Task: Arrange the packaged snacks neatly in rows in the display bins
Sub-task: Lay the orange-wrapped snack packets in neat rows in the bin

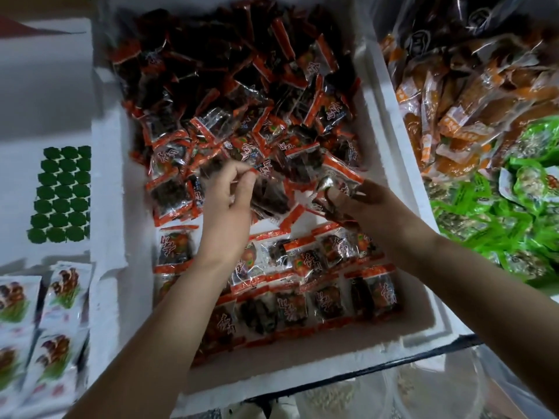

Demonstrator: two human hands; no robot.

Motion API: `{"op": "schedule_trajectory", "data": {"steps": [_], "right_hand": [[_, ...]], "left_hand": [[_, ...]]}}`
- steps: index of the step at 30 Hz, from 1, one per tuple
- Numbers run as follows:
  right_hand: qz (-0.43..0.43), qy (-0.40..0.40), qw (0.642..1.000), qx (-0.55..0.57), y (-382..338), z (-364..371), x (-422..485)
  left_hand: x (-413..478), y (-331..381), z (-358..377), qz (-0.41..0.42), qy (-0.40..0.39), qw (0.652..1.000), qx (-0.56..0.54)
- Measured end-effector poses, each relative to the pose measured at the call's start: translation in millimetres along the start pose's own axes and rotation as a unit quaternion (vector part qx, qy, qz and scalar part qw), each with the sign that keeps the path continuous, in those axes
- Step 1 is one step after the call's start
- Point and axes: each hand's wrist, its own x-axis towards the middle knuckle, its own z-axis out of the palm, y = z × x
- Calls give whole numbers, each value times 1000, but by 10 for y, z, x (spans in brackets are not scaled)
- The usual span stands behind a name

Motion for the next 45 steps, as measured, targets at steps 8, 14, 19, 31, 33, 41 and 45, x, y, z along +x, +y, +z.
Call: {"op": "schedule_trajectory", "data": {"steps": [8, 14, 19, 31, 33, 41, 45], "right_hand": [[71, -226, 972, -4, 86, 335, -221], [107, -279, 954, 38, 139, 503, -270], [69, -219, 973, -2, 69, 644, -214], [-78, -152, 965, -198, 263, 1178, -292], [-85, -179, 947, -254, 349, 1358, -369], [-85, -214, 929, -291, 555, 1923, -477], [-82, -232, 927, -284, 554, 1926, -472]], "left_hand": [[-412, -184, -3, -62, -7, 992, -110], [-584, -172, -131, -15, 49, 998, -31], [-675, -95, -310, -164, 30, 981, -95], [-836, -121, -1172, -140, 107, 983, -56], [-857, -121, -1297, -119, 120, 983, -64], [-1031, -191, -1422, -147, 146, 973, -97], [-1108, -236, -1433, -165, 143, 969, -118]]}}
